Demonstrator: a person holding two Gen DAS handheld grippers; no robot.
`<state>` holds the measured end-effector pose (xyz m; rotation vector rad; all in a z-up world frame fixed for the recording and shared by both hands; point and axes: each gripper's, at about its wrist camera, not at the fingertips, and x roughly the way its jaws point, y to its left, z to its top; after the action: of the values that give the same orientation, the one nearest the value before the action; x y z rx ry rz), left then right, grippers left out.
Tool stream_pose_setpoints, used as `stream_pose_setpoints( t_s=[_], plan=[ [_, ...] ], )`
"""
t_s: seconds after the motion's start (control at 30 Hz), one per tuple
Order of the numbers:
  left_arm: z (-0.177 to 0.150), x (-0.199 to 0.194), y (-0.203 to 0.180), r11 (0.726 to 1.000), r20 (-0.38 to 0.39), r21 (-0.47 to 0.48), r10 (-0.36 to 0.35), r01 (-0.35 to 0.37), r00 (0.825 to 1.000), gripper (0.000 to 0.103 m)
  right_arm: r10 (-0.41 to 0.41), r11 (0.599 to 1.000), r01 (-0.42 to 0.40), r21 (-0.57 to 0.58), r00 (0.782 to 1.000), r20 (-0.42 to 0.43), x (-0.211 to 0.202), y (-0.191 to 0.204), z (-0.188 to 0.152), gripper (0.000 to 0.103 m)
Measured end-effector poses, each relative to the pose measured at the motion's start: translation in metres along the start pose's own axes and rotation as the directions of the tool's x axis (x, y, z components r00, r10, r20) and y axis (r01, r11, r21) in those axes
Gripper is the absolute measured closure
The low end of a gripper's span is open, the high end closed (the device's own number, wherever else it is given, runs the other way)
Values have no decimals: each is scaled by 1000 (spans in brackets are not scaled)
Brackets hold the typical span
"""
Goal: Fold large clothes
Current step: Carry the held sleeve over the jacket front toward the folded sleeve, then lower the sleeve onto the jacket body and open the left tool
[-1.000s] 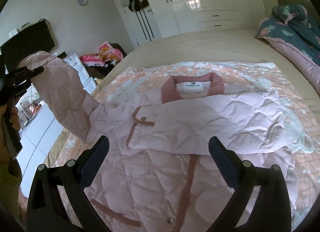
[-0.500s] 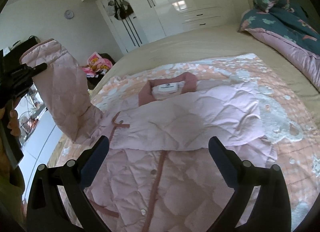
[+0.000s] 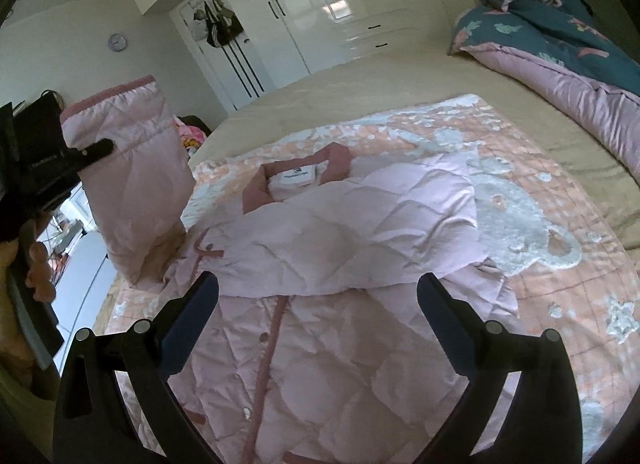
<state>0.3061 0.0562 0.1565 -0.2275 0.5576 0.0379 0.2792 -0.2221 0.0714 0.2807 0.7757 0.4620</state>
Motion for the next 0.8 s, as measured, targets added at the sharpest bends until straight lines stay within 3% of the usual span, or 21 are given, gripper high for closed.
stream_pose_setpoints(
  t_s=[0.33,0.57,0.8],
  plan=[
    [-31,40,-42,998,-82,48,-35,39,996,97,-41,998,42,42,999,-11,-4,-39,-6,4],
    [-62,71,-74,991,-176,107,-60,80,983,97,-60,996,61,67,998,-13,-8,-62,-4,4],
    [-98,93,-98,981,-248,177,-39,85,968,89,-76,992,78,99,997,-23,-10,-81,-7,4]
  ],
)
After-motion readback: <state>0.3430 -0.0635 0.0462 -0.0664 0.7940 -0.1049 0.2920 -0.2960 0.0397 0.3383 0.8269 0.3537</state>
